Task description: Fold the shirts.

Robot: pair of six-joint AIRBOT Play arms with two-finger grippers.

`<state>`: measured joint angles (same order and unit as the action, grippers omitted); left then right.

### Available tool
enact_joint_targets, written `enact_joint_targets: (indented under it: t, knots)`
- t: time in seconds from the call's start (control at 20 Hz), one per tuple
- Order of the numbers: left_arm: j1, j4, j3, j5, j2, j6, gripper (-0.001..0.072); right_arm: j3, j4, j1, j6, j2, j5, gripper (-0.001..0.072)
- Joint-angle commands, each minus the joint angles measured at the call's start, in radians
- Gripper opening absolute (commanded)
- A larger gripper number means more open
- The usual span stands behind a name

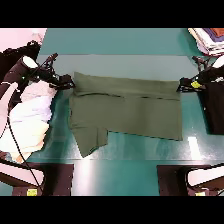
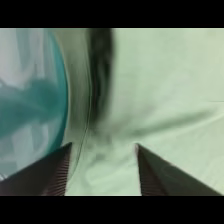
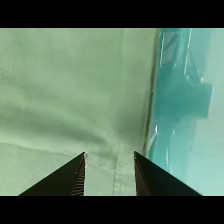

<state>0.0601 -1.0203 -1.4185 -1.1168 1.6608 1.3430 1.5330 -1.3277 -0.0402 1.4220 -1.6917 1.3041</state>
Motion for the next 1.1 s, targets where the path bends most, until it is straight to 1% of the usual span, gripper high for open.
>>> enact_joint_targets:
  t: [0.0, 0.05, 0.1, 0.25, 0.35, 0.45, 0.6, 0.7, 0.9, 1.05]
  knots:
    - [-0.001, -0.067, 0.01, -0.14, -0.002, 0.067, 0.0485, -0.008, -0.002, 0.005, -0.002, 0.021, 0.058, 0.0356]
    - [-0.001, -0.127, 0.023, -0.198, -0.011, 0.077, 0.0485, -0.013, -0.002, -0.005, -0.007, 0.045, 0.064, 0.0356]
    - [-0.001, -0.168, 0.062, -0.219, -0.038, 0.082, 0.0485, -0.035, -0.001, -0.019, -0.009, 0.084, 0.061, 0.0356]
    - [-0.004, -0.191, 0.301, -0.149, -0.225, 0.082, 0.0485, -0.167, 0.0, -0.062, -0.013, 0.229, 0.052, 0.0356]
    - [-0.003, -0.15, 0.479, -0.117, -0.368, 0.082, 0.0486, -0.266, 0.0, -0.088, -0.013, 0.319, 0.052, 0.0356]
    - [-0.003, -0.093, 0.653, -0.117, -0.502, 0.081, 0.0486, -0.351, 0.001, -0.112, -0.013, 0.394, 0.036, 0.0356]
    - [-0.003, -0.023, 0.826, -0.065, -0.64, 0.079, 0.0486, -0.446, 0.001, -0.113, -0.013, 0.476, -0.006, 0.0356]
    - [-0.003, 0.012, 0.893, -0.035, -0.674, 0.076, 0.0485, -0.481, 0.002, -0.112, -0.013, 0.509, -0.013, 0.0356]
    - [-0.004, 0.169, 0.969, 0.076, -0.674, -0.024, 0.0486, -0.483, 0.002, -0.111, -0.013, 0.552, 0.0, 0.0356]
    - [-0.005, 0.237, 0.982, 0.122, -0.674, -0.043, 0.0485, -0.483, 0.001, -0.111, -0.013, 0.583, 0.005, 0.0356]
